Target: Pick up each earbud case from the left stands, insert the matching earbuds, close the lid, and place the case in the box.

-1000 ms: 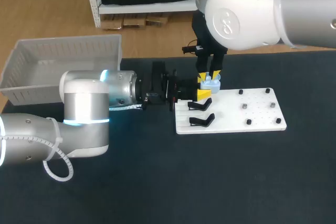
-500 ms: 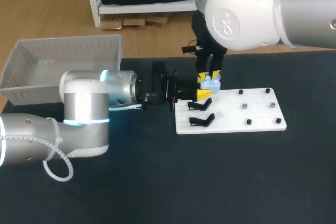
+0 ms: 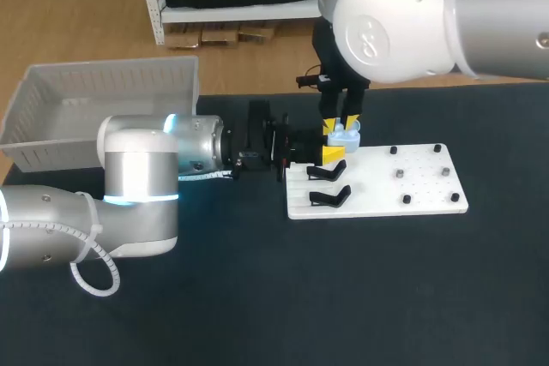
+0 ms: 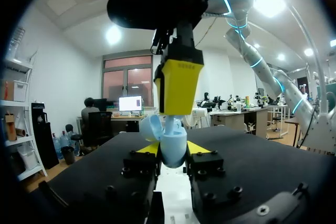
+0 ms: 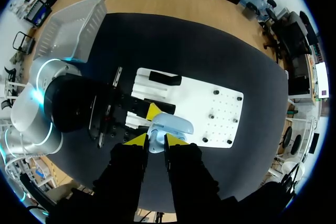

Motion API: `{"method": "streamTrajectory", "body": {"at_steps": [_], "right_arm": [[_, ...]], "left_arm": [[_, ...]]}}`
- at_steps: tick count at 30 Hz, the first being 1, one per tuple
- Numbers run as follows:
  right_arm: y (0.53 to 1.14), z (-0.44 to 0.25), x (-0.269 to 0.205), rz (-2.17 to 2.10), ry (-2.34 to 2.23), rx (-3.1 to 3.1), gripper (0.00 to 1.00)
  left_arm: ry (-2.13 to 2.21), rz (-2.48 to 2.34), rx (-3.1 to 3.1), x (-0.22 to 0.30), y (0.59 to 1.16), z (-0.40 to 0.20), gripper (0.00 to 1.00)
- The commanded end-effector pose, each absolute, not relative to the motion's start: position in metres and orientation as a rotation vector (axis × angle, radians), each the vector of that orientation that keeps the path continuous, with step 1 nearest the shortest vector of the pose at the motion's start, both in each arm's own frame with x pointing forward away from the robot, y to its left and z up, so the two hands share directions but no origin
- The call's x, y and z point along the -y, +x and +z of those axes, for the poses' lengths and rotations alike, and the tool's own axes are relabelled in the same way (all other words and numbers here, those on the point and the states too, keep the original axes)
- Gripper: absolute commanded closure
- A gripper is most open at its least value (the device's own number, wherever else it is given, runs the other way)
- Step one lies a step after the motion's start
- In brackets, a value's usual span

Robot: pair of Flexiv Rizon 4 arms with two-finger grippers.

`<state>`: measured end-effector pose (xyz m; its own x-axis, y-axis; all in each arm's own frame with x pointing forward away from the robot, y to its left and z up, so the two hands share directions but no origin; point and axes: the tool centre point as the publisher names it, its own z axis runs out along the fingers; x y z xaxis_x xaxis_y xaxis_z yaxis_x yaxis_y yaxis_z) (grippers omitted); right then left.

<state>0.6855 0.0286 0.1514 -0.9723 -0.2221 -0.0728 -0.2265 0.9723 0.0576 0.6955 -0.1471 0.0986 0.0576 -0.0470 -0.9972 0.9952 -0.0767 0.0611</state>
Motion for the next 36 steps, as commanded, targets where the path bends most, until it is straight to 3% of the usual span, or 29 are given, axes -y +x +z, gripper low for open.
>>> {"method": "streamTrajectory", "body": {"at_steps": [1,18,20,23,26,28,36], "right_arm": [[0.687,0.15,-0.028,0.098,-0.346,-3.056,1.0],[0.689,0.146,-0.028,0.097,-0.348,-3.074,0.99],[0.689,0.146,-0.028,0.108,-0.346,-3.08,0.66],[0.688,0.147,-0.028,0.114,-0.346,-3.082,0.49],[0.686,0.151,-0.028,0.122,-0.348,-3.084,0.15],[0.682,0.156,-0.028,0.136,-0.352,-3.082,0.09],[0.692,0.184,-0.013,0.25,-0.231,-3.042,0.0]], "left_arm": [[1.257,-1.241,-1.089,0.147,0.695,0.097,1.0],[1.257,-1.241,-1.089,0.147,0.695,0.097,1.0],[1.257,-1.241,-1.089,0.147,0.695,0.097,1.0],[1.257,-1.241,-1.089,0.147,0.695,0.097,1.0],[1.257,-1.241,-1.089,0.147,0.695,0.097,1.0],[1.257,-1.241,-1.089,0.147,0.695,0.097,1.0],[1.257,-1.241,-1.089,0.147,0.695,0.097,1.0]]}}
